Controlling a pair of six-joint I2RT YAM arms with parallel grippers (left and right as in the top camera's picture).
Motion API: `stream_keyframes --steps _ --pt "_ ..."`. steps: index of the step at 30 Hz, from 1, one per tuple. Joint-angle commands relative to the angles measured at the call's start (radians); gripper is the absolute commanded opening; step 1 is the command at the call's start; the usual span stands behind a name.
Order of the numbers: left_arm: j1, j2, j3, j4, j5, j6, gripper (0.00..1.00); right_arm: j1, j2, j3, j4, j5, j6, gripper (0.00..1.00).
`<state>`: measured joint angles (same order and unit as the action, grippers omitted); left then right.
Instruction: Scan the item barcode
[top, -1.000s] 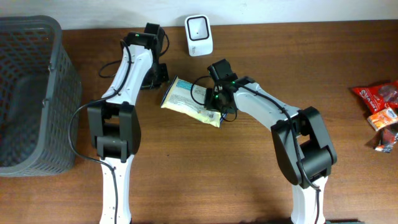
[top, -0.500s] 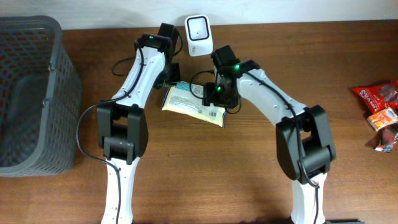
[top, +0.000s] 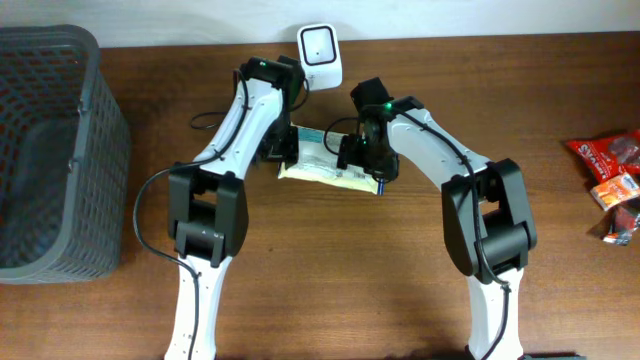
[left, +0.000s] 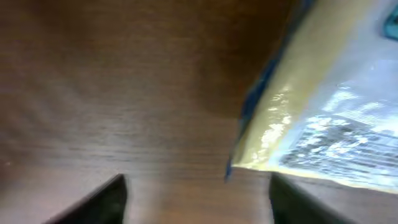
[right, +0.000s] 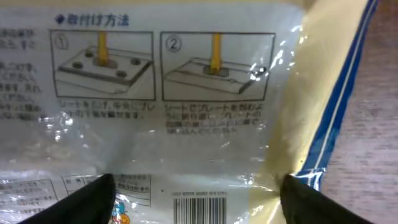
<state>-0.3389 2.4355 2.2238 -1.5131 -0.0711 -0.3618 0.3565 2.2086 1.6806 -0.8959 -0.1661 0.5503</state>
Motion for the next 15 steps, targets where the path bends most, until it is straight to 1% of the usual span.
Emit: stream_keyframes --steps 1,4,5,9,12,15 --pt "0.049 0.006 0.122 -0.068 -0.03 -0.004 0.77 -0.003 -0.096 -0.004 -0.034 0.012 -0.048 0.91" --pt "0.058 0.006 0.205 -0.097 -0.03 -0.004 0.79 -0.003 -0.161 -0.004 -0.075 0.009 -0.083 0.94" --pt "0.058 0.006 0.205 -0.088 -0.031 -0.004 0.99 -0.003 -0.161 -0.004 -0.084 0.008 -0.082 0.94" --pt "0.063 0.006 0.205 -0.014 -0.031 -0.004 0.99 -0.005 -0.167 -0.004 -0.118 -0.01 -0.091 0.94" --pt "0.063 0.006 0.205 -0.006 -0.031 -0.004 0.99 -0.005 -0.222 -0.004 -0.147 -0.011 -0.101 0.95" --pt "0.062 0.006 0.204 -0.005 -0.031 -0.004 0.99 -0.005 -0.263 -0.004 -0.152 -0.01 -0.101 0.99"
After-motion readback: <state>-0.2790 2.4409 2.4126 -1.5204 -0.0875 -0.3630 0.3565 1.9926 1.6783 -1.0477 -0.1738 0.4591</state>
